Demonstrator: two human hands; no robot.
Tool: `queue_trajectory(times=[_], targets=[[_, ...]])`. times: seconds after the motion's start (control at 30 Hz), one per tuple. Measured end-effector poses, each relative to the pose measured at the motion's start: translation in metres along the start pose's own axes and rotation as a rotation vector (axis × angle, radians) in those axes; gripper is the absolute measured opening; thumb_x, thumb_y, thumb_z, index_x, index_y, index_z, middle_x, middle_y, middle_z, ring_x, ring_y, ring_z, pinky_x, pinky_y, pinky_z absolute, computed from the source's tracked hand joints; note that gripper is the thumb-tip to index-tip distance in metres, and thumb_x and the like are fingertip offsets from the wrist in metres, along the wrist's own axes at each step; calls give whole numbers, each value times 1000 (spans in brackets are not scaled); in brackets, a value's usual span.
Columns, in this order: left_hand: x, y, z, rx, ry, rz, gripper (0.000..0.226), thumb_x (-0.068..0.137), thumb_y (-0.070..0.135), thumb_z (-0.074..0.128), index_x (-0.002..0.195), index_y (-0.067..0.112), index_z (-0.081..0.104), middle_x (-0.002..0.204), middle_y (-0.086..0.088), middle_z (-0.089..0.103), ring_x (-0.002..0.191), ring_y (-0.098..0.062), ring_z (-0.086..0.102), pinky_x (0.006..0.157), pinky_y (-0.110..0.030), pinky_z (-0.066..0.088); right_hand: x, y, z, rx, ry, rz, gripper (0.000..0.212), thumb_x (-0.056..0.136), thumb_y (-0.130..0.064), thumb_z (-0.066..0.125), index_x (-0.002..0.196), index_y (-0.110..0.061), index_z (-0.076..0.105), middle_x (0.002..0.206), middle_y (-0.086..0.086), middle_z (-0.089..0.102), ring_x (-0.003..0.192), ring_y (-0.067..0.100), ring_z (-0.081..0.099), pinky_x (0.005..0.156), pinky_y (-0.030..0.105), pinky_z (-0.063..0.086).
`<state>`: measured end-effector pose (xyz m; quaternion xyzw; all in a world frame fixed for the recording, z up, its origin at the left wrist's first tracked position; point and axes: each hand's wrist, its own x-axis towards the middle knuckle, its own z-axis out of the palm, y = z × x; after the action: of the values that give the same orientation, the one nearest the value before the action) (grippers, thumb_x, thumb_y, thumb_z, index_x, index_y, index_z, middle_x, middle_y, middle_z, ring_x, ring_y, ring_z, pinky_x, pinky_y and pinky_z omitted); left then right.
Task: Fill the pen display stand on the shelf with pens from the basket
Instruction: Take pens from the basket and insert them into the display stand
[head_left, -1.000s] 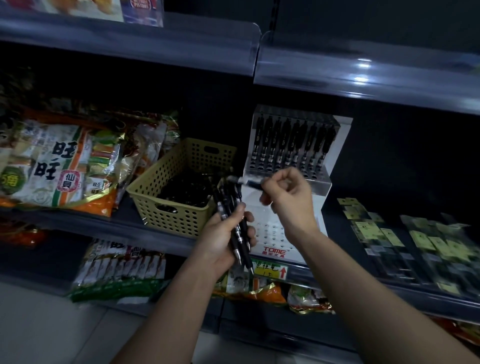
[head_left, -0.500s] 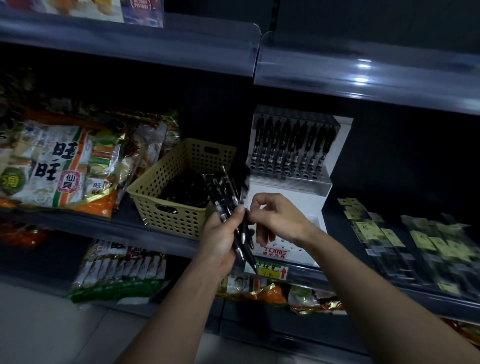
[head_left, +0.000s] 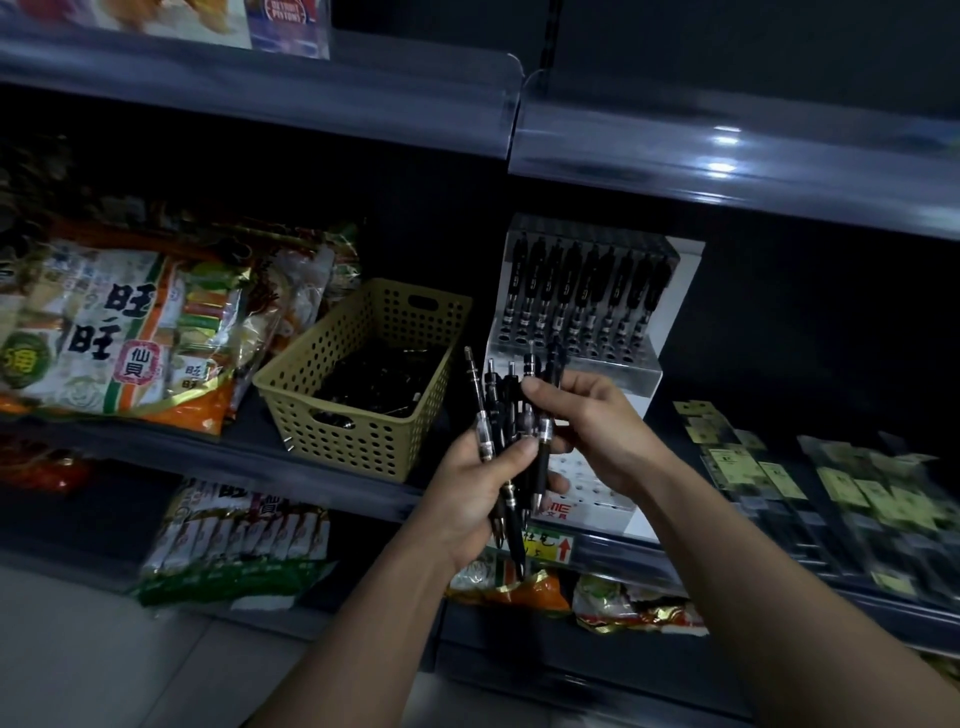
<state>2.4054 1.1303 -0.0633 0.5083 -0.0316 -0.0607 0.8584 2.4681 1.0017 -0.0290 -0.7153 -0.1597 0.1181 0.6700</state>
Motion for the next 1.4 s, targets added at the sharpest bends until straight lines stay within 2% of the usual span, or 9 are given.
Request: queue_trajectory(times=[0.2,0.37,0.5,0.63,0.73,0.83,0.93,1.13,1.4], targets=[[0,0,4,-78,-34,-49,21,93,4,53,113,1,53,94,-17,73,75,-35,71,64,-45,59,-4,-1,-8,38,-26,25,18,87,-23,63,79,-7,63,68,2,62,52,9,51,42,17,36],[3,-3,8,-56,0,-40,16,93,2,52,109,3,54,87,-13,74,63,-27,69,54,-36,58,-7,-2,-11,-29,-19,47,36,76,-36,69,88,-1,64,66,5,56,48,11,46,45,20,32],[8,-7,8,-27,54,-7,12,93,4,52,104,6,57,86,-10,73,58,-20,63,49,-29,51,-5,-2,-14,-23,49,25,24,70,-35,74,77,-13,68,59,4,52,49,15,40,44,23,26],[12,-10,10,-2,74,-19,10,94,8,54,102,8,58,84,-8,73,57,-18,61,50,-29,50,-2,-1,-16,-38,182,-40,35,70,-31,77,78,-2,58,54,1,41,46,13,33,40,22,26],[15,-12,12,-26,101,-17,6,94,7,54,97,9,58,79,-7,72,54,-17,57,47,-26,45,-2,0,-20,-20,152,-56,45,68,-35,74,87,2,58,58,4,45,45,11,42,40,21,32],[19,-12,13,-133,121,-7,6,93,6,53,96,5,58,76,-8,70,49,-14,54,43,-24,42,-2,1,-30,122,7,15,38,73,-23,71,96,4,59,69,5,58,54,14,52,44,20,40],[22,-12,15,-170,118,-16,15,91,8,55,103,-1,58,77,-9,71,49,-14,54,42,-23,43,-2,2,-36,113,-46,90,24,67,-14,73,85,-4,62,70,8,62,61,18,54,47,19,43],[28,-17,16,-147,162,-23,16,91,11,56,103,1,61,78,-9,70,48,-16,52,41,-25,42,0,3,-41,159,93,5,9,76,-11,70,82,-12,63,72,3,67,66,16,63,52,22,45],[33,-21,22,-122,203,-1,10,93,9,55,101,4,58,77,-8,69,48,-16,52,42,-24,42,1,-1,-45,300,139,-11,17,70,-5,70,84,-3,62,71,8,68,62,17,66,56,21,54]])
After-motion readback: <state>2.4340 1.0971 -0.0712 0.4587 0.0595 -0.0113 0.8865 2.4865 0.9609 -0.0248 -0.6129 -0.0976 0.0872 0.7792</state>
